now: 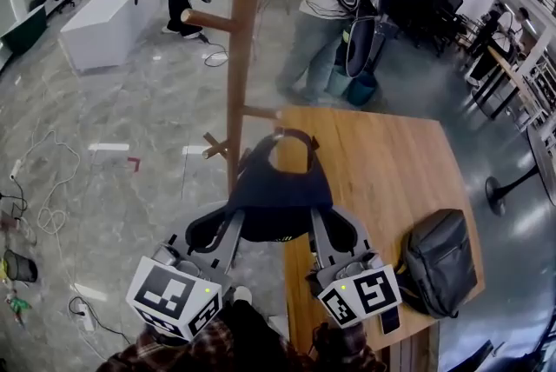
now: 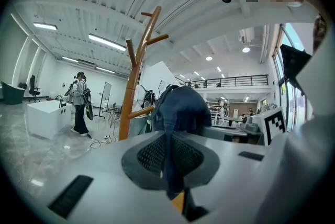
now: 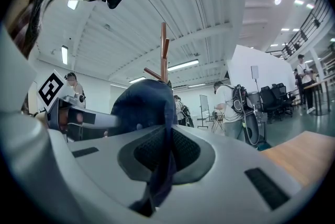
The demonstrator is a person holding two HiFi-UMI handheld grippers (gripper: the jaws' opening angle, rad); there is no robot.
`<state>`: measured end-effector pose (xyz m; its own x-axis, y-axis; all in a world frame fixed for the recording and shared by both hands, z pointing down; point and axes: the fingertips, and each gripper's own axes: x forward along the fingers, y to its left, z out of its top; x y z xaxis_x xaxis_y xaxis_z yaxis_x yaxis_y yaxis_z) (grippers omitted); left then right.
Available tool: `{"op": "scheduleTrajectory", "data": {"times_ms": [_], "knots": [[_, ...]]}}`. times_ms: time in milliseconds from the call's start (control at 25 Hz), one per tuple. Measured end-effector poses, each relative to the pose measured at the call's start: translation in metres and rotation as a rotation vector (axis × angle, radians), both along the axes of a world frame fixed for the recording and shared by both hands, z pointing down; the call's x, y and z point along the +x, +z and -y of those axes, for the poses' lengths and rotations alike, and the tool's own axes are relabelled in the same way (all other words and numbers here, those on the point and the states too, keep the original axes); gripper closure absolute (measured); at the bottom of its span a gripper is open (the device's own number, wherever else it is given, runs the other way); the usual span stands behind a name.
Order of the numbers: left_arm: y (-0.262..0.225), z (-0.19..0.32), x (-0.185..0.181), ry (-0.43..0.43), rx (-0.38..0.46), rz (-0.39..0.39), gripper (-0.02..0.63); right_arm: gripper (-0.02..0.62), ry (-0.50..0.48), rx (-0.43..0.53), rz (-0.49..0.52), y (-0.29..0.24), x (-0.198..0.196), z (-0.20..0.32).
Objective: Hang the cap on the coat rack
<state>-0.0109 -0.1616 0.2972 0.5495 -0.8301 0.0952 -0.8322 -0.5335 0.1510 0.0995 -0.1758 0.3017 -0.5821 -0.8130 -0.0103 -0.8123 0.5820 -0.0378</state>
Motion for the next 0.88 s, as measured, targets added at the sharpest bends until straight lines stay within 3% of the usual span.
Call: {"op": "scheduleTrajectory", "data": {"times_ms": [400,880], "knots": [[-0.005,0.035,-0.004,0.042,0.009,-0.007,0.589,0.575,0.041,-0.018,-0.001,-0.002,-0.005,0.040],[0.033,0.065,-0.003,-0.009,-0.034,0.042,0.588,0.575,0.006,-0.092,-0.034,0.041,-0.013,0.092]]}}
